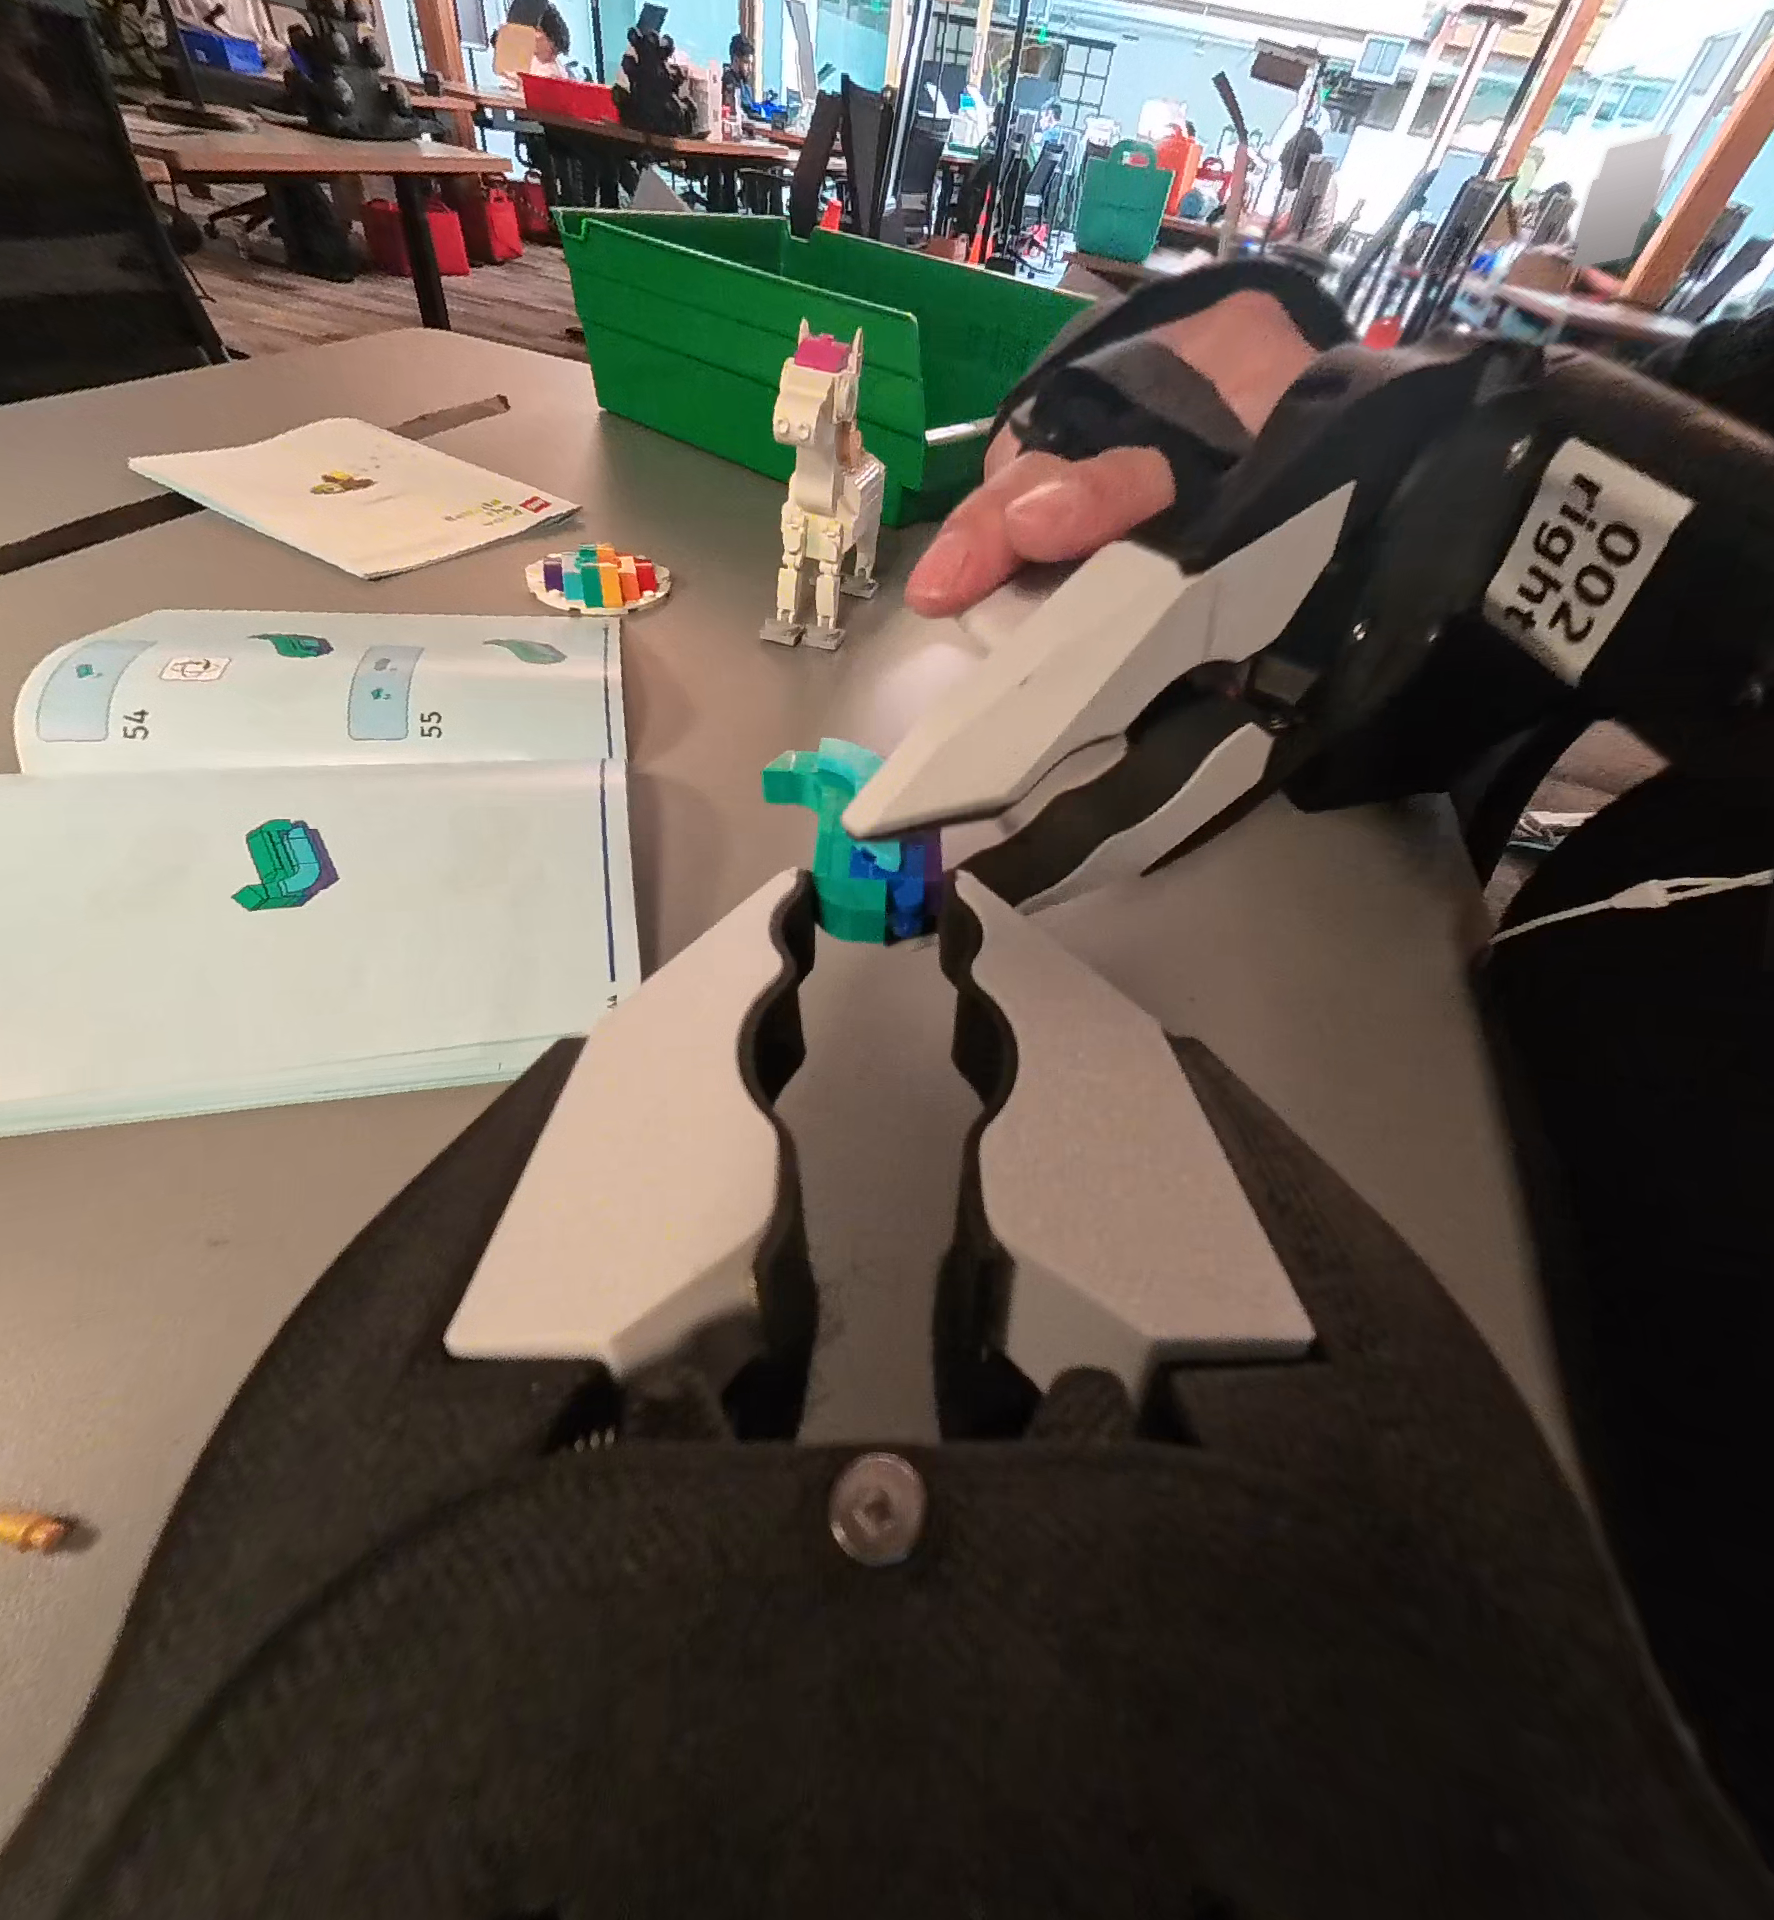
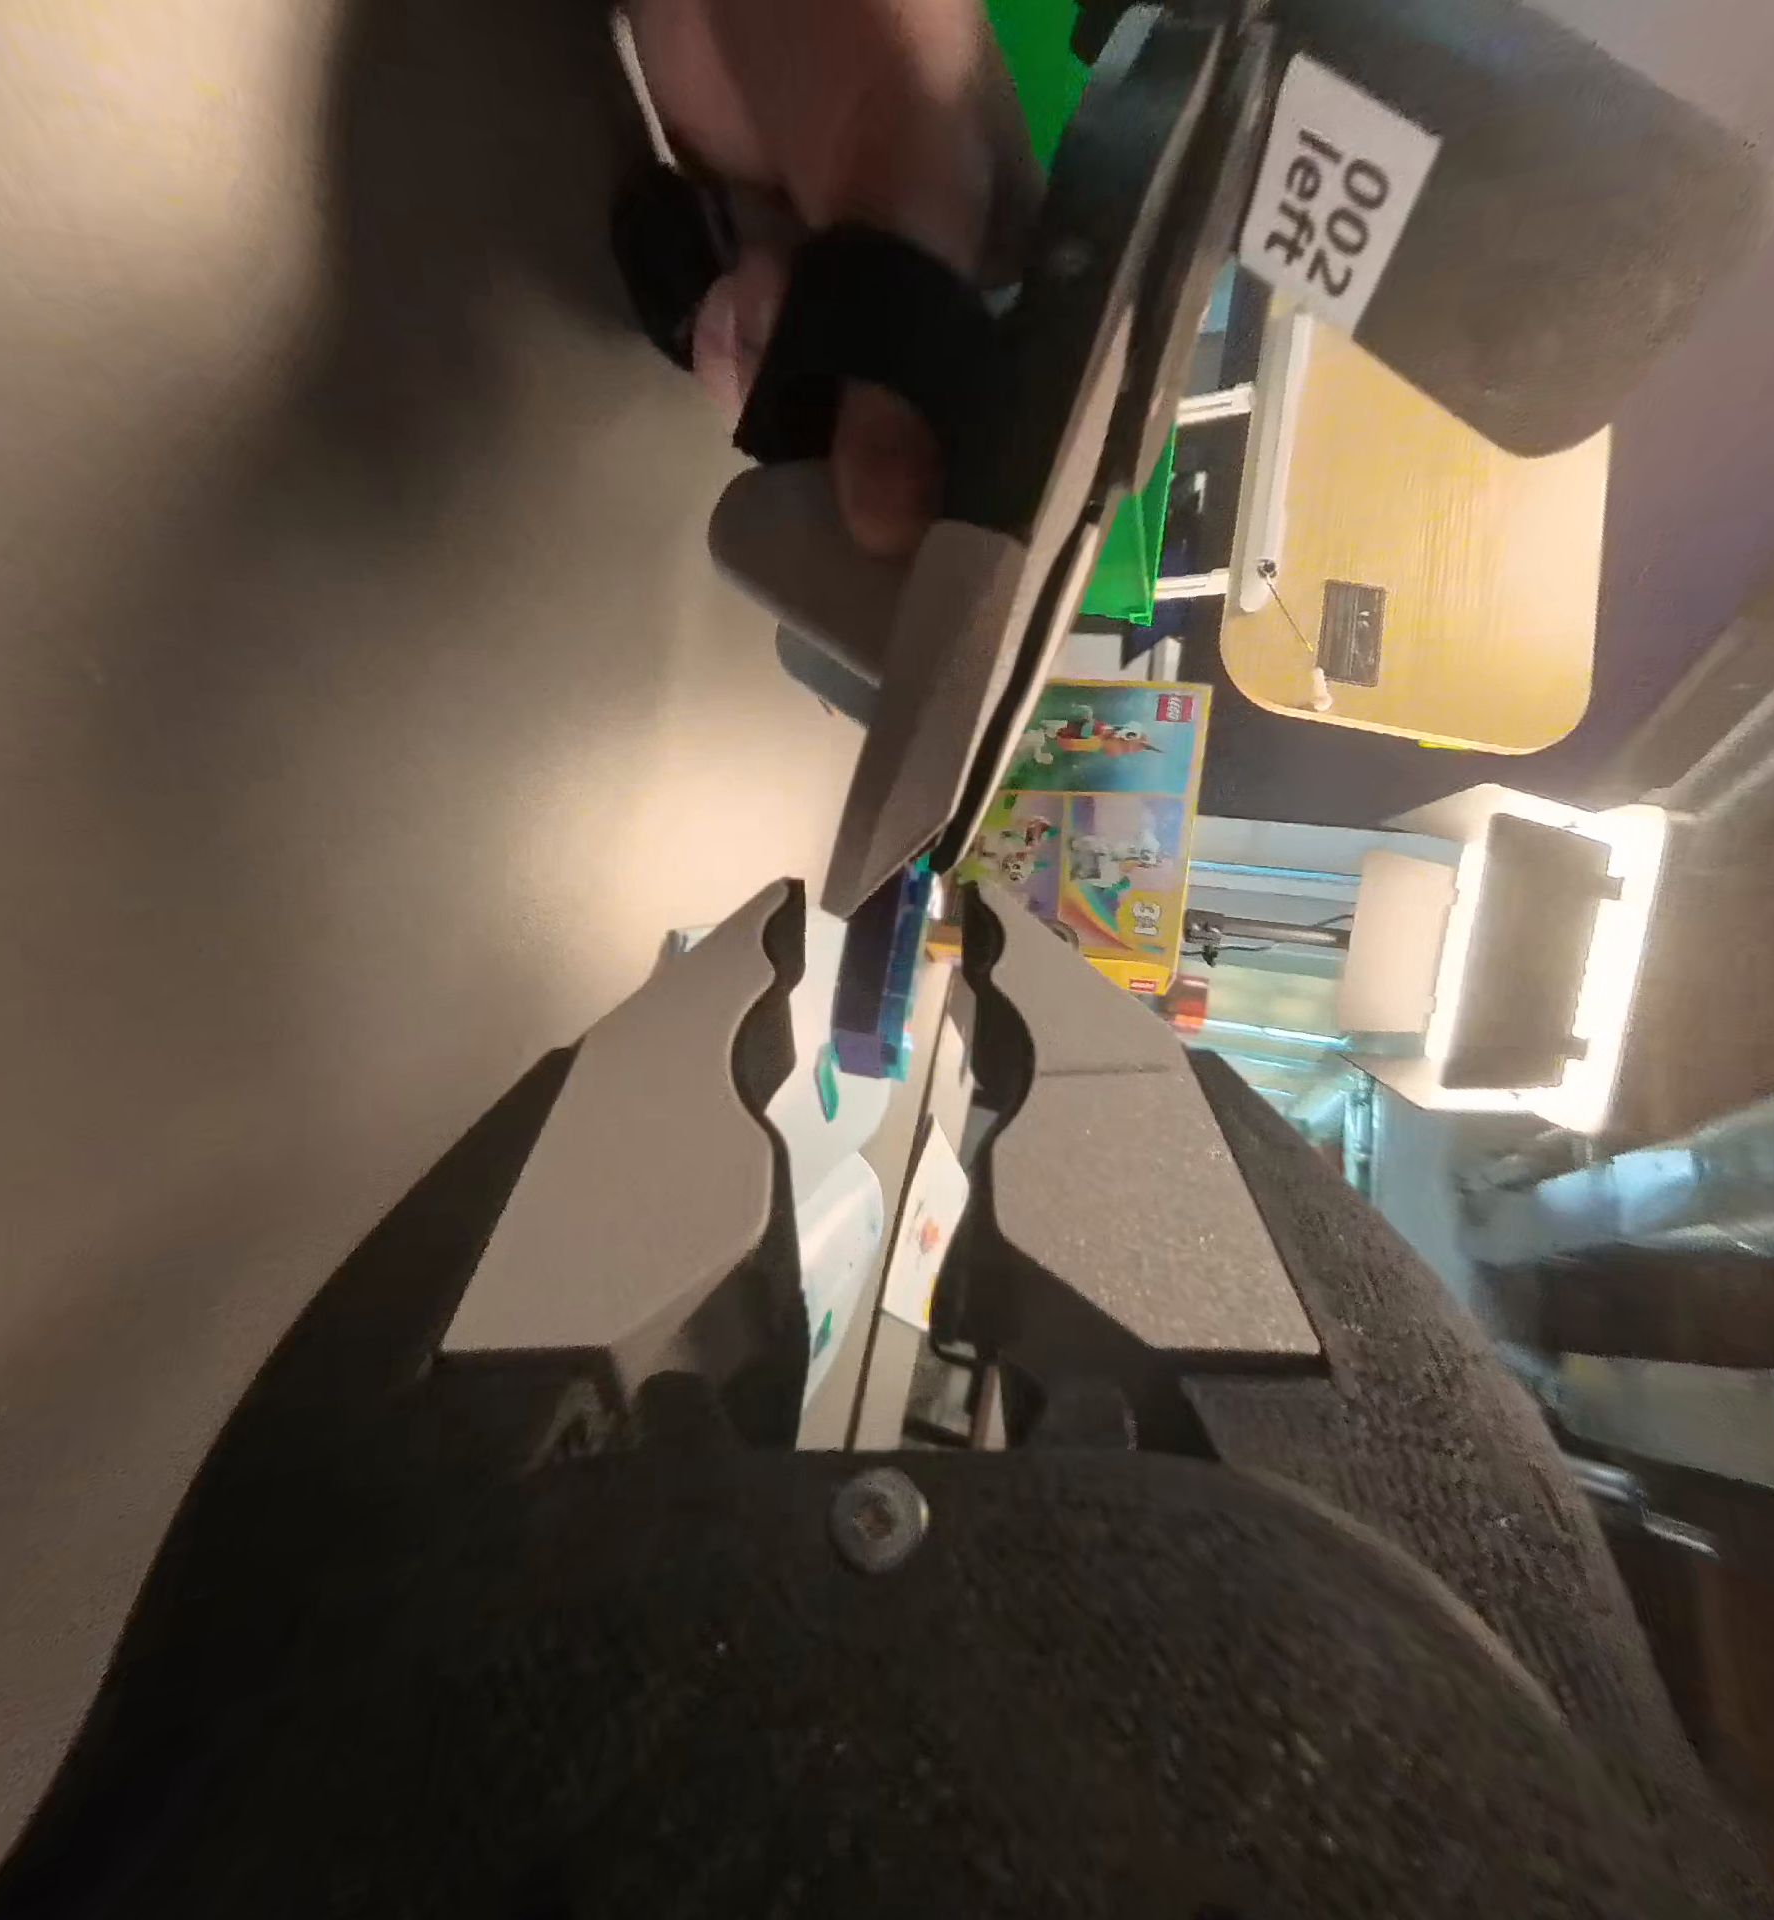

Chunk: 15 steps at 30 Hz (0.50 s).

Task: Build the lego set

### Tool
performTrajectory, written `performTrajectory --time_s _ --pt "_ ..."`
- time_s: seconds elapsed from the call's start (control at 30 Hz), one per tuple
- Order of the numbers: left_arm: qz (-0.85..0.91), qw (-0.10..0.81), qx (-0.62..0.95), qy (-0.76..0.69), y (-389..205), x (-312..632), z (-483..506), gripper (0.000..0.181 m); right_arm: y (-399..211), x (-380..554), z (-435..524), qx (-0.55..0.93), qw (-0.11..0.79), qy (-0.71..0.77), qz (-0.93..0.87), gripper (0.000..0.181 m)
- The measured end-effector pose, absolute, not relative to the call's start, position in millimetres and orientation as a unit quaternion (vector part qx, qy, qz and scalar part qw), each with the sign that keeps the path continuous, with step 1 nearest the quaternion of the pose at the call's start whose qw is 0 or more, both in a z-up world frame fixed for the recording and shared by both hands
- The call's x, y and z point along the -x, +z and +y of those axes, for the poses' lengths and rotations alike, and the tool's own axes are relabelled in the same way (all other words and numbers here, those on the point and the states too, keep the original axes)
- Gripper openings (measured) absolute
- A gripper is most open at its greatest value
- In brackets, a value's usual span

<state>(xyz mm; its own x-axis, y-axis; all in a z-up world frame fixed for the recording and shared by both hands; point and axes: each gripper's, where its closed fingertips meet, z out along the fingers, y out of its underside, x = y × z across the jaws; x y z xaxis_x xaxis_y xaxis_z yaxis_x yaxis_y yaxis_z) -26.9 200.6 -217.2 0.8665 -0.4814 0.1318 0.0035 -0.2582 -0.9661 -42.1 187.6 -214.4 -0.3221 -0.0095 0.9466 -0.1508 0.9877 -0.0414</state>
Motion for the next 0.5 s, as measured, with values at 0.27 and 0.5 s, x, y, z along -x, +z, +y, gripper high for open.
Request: performTrajectory --time_s 0.27,0.5 --pt "0.143 0.580 0.770 -0.225 -218.4 28.1 200.1 0.023 -216.2 46.3 189.3 -0.059 0.599 0.038 -0.797 0.017" --pt "0.136 0.571 0.766 -0.260 -217.4 25.3 197.8 0.023 -215.1 44.1 186.3 -0.082 0.598 0.044 -0.796 0.014"
